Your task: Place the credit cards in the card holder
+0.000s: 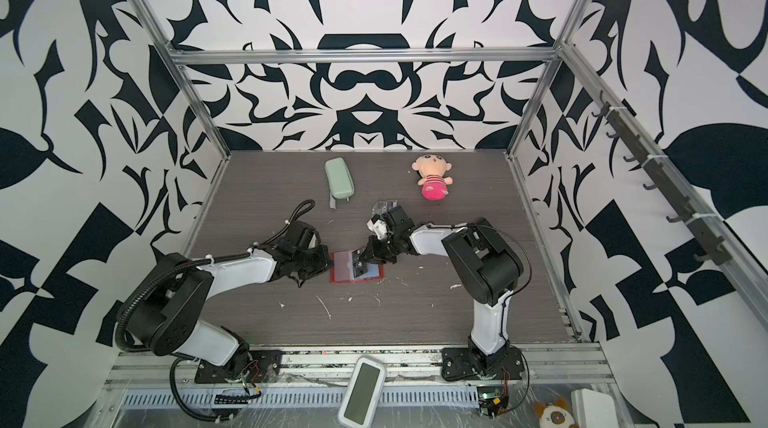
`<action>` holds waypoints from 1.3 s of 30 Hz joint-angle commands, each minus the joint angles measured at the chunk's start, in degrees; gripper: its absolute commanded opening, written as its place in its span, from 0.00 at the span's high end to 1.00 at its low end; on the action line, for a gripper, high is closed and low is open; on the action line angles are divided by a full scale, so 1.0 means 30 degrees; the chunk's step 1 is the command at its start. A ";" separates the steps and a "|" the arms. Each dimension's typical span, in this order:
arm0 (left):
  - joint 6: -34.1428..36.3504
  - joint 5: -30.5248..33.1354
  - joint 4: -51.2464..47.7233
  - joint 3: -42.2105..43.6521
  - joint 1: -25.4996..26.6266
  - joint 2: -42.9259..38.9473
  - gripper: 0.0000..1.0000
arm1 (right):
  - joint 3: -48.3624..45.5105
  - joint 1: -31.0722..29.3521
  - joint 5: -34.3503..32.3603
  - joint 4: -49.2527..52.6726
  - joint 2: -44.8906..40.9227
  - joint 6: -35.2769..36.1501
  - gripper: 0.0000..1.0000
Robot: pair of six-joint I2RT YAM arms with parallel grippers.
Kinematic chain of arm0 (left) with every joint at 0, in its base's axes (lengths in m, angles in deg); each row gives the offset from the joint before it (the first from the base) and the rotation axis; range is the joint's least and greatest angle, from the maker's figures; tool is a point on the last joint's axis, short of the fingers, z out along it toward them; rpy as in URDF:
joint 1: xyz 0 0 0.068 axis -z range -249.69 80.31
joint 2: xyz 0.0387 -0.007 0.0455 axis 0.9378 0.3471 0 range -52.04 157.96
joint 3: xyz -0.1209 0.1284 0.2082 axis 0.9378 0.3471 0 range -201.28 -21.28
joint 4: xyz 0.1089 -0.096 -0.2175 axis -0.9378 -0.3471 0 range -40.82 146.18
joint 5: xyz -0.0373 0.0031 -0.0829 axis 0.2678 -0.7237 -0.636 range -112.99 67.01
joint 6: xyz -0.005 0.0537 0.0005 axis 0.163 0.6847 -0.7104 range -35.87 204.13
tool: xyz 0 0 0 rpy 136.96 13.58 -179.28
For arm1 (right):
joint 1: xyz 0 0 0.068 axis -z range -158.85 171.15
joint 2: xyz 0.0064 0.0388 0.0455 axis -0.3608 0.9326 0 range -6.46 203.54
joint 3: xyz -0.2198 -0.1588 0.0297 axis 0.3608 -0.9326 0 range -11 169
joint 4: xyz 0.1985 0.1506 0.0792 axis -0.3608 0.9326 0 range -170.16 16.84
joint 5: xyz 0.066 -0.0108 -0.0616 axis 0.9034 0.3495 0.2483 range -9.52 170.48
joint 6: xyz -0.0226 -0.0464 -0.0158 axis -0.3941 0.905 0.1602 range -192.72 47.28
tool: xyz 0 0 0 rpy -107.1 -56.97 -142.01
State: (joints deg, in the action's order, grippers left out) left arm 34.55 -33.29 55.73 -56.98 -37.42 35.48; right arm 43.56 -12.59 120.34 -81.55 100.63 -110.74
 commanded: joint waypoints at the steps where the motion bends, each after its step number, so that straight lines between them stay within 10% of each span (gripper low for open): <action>1: -0.0077 0.0016 -0.0143 0.0014 0.0222 0.0571 1.00 | 0.0421 -0.0369 0.0165 0.0217 0.0703 -0.0126 1.00; 39: -0.0150 0.3450 -0.3277 -0.0698 0.0698 0.0921 1.00 | 0.0737 -0.0735 0.1040 -0.0328 0.0178 -0.0122 1.00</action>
State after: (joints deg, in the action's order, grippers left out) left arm 35.03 -26.17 51.42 -60.06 -35.54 36.53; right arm 45.12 -12.72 122.35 -82.84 102.35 -111.59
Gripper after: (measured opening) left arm 0.050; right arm 0.044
